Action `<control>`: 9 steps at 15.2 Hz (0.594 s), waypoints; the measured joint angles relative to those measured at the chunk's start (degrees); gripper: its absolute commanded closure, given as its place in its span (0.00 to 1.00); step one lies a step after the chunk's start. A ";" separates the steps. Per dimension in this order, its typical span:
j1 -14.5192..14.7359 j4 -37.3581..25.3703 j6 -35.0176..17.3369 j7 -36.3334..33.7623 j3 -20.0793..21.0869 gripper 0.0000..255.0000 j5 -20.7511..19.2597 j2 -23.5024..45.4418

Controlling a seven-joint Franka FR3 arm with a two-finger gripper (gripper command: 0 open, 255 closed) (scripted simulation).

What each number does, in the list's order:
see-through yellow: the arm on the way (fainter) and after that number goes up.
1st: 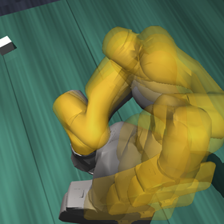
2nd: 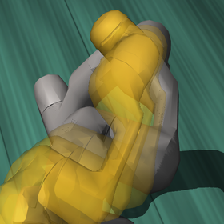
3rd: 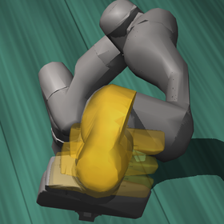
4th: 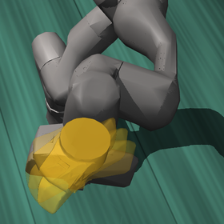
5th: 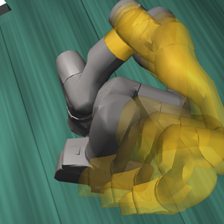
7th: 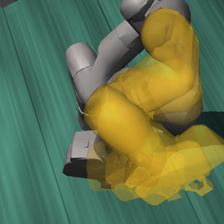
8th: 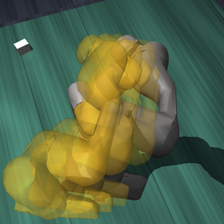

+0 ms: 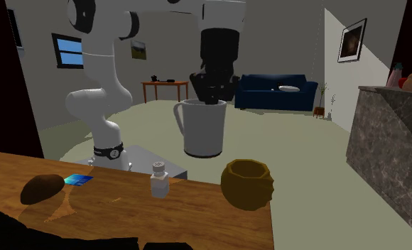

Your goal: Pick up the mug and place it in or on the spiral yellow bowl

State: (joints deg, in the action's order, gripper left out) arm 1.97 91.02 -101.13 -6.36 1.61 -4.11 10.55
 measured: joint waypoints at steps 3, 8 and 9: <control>2.13 -3.74 1.93 -3.37 1.37 1.00 -0.32 2.07; 6.26 -12.16 5.99 -9.35 3.61 1.00 -1.08 6.86; 6.69 -13.09 6.19 -9.93 3.80 1.00 -1.19 7.63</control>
State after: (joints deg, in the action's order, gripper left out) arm 8.66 77.94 -94.94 -16.29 5.41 -5.30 18.18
